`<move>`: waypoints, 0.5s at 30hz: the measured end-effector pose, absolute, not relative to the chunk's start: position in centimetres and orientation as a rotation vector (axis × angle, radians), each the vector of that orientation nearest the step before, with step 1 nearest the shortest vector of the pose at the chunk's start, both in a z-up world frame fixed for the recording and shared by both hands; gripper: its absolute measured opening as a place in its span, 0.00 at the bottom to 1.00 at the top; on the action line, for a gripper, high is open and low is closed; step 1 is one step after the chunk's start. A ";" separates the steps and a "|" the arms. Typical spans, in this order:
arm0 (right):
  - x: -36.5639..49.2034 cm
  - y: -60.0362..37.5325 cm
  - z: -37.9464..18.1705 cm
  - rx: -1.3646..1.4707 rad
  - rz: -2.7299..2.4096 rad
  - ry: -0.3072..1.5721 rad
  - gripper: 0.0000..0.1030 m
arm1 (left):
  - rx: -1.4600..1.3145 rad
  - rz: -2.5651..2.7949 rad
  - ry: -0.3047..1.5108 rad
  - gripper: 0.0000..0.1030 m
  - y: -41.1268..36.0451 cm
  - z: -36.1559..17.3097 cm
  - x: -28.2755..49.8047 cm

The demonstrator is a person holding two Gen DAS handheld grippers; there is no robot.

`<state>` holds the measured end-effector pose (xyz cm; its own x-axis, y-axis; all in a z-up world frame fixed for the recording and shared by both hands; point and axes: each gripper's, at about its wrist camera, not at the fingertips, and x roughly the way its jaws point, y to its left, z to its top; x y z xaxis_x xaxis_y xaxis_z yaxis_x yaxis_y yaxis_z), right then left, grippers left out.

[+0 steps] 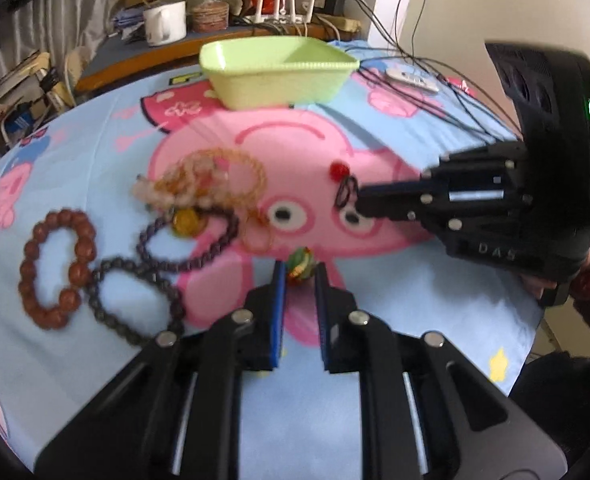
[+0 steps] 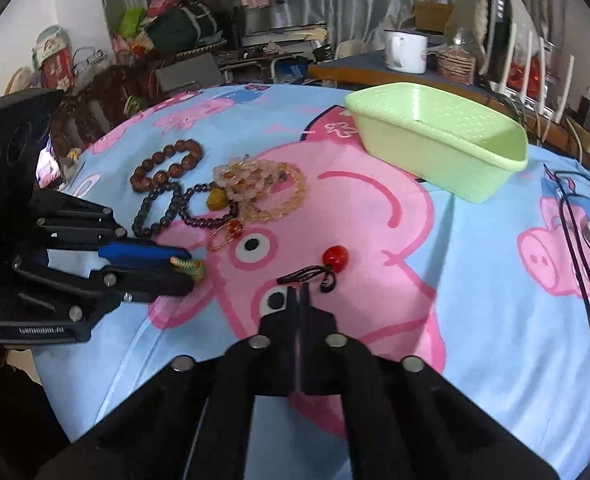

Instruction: Organize jewelry

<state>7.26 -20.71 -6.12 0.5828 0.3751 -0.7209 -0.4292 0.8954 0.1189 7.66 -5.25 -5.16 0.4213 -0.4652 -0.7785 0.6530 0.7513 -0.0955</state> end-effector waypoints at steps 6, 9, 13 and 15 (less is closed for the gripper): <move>7.5 -23.6 -4.2 0.043 0.461 0.779 0.00 | 0.173 -0.763 0.856 0.13 -5.8 -2.2 10.1; 8.5 -24.6 -4.0 0.129 0.466 0.779 0.00 | 0.140 -0.785 0.837 0.13 -6.1 -0.9 11.4; 11.1 -26.6 -5.5 0.406 0.515 0.859 0.00 | 0.138 -0.784 0.839 0.13 -6.2 -0.8 12.4; 11.7 -26.7 -6.0 0.453 0.528 0.887 0.00 | 0.134 -0.784 0.851 0.13 -6.2 -1.2 12.7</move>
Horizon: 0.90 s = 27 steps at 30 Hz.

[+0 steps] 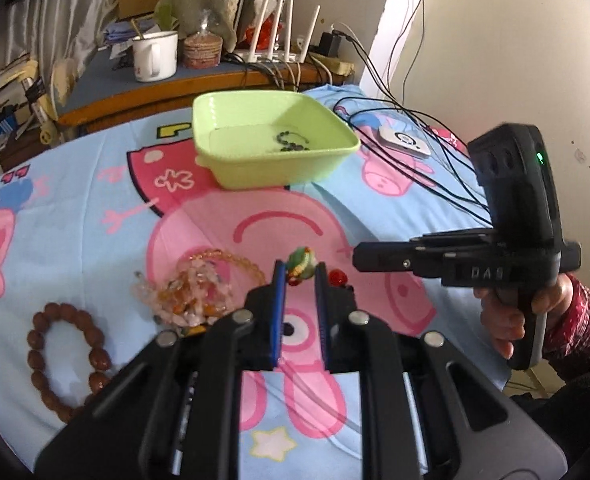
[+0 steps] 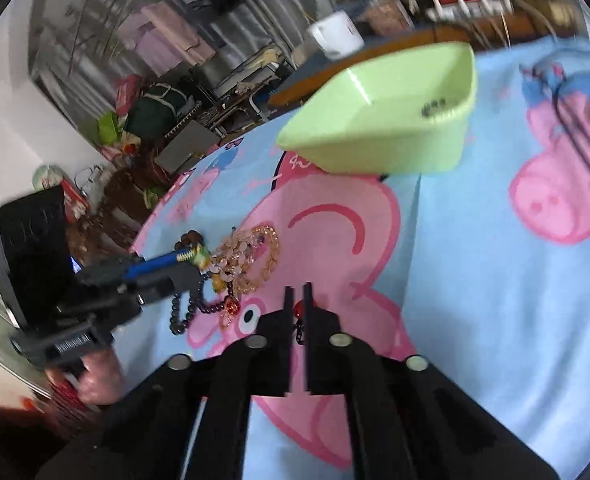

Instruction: Organize jewelry

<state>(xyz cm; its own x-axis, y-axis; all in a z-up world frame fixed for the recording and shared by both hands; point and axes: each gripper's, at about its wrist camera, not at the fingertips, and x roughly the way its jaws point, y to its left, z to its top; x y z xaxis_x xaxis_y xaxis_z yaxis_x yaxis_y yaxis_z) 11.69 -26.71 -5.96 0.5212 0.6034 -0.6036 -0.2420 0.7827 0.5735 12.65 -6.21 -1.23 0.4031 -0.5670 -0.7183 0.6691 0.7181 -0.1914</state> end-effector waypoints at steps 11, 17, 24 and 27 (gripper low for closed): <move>10.3 -21.7 -5.9 -0.029 0.393 0.849 0.00 | 0.125 -0.784 0.878 0.13 -5.8 -2.3 13.7; 11.8 -25.1 -2.8 0.112 0.379 0.765 0.00 | 0.142 -0.797 0.844 0.13 -7.2 -0.7 15.3; 16.6 -28.9 1.1 0.206 0.298 0.649 0.00 | 0.152 -0.816 0.782 0.13 -11.3 2.7 21.0; 20.3 -30.9 0.1 0.356 0.298 0.698 0.00 | 0.146 -0.798 0.820 0.24 -13.2 2.2 24.7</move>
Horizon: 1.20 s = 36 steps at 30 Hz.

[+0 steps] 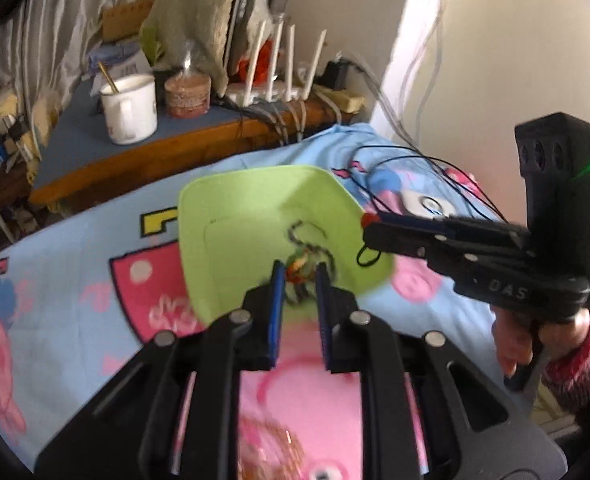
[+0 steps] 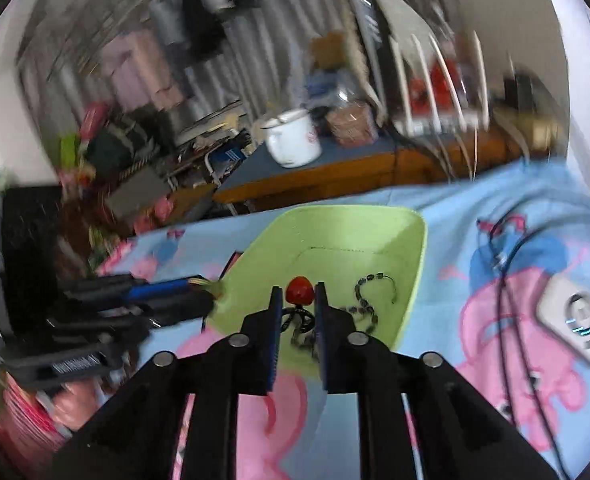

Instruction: Organize jewelry

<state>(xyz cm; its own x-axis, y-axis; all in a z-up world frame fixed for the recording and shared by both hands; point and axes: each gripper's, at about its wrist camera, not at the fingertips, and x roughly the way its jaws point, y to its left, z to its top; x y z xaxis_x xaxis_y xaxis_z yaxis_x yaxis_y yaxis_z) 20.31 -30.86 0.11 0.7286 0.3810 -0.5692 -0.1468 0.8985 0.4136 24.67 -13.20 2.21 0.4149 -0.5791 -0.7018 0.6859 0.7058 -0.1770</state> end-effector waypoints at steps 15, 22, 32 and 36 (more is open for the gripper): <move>14.0 -27.2 -0.6 0.364 0.431 0.636 0.04 | -0.050 -0.669 0.806 0.31 -3.0 3.2 22.9; 13.1 -21.1 -4.4 0.258 0.560 0.821 0.00 | -0.100 -0.592 0.861 0.31 3.9 -0.3 17.2; 10.9 -18.1 -5.3 0.134 0.578 0.856 0.00 | 0.052 -0.686 0.924 0.31 1.2 -3.8 12.7; 10.5 -17.8 -5.5 0.142 0.598 0.856 0.00 | 0.052 -0.674 0.986 0.31 0.1 -5.4 14.3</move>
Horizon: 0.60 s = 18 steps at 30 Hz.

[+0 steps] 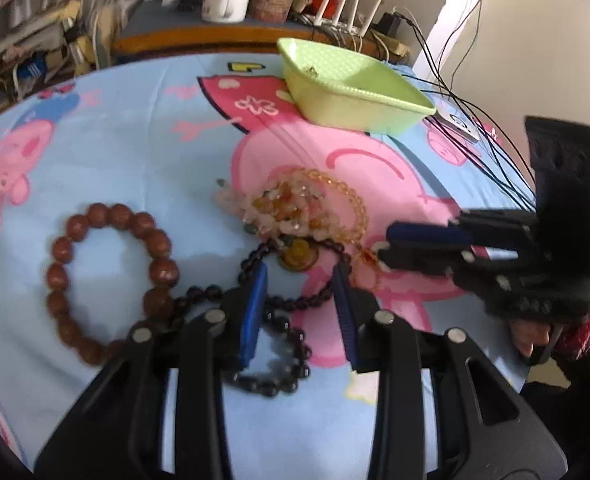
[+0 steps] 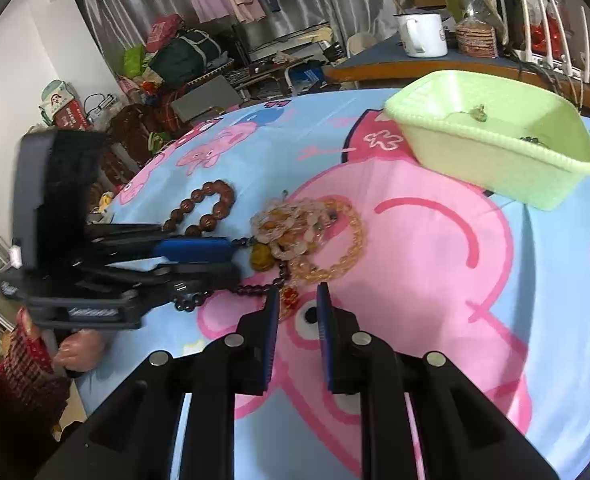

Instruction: Organize jewelry

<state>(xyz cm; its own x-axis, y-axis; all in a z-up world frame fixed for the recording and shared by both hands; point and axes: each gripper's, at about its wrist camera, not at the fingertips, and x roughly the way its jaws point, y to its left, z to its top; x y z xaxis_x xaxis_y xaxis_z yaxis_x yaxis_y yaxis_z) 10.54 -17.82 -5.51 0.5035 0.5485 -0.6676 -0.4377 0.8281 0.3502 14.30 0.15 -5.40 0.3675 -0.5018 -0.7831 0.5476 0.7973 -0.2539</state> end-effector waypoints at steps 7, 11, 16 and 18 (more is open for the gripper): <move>10.5 -16.6 -6.0 0.096 0.627 0.876 0.00 | 0.043 -0.665 0.987 0.31 -0.8 -5.7 16.0; 10.7 -15.5 -6.0 0.034 0.618 0.877 0.00 | 0.058 -0.637 0.974 0.15 -0.8 -5.9 15.9; 9.7 -15.9 -5.9 -0.011 0.584 0.881 0.00 | 0.077 -0.647 0.981 0.15 -0.5 -5.4 13.4; 8.7 -16.6 -5.8 -0.006 0.583 0.876 0.00 | 0.073 -0.658 0.971 0.15 -0.2 -5.1 12.0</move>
<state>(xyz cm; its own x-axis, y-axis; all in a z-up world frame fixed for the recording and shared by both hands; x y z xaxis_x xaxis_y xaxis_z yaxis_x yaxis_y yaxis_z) 8.72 -16.55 -5.78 0.4954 0.4793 -0.7245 -0.4838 0.8449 0.2281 12.03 -0.21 -5.07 0.3876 -0.4853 -0.7838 0.5480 0.8050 -0.2274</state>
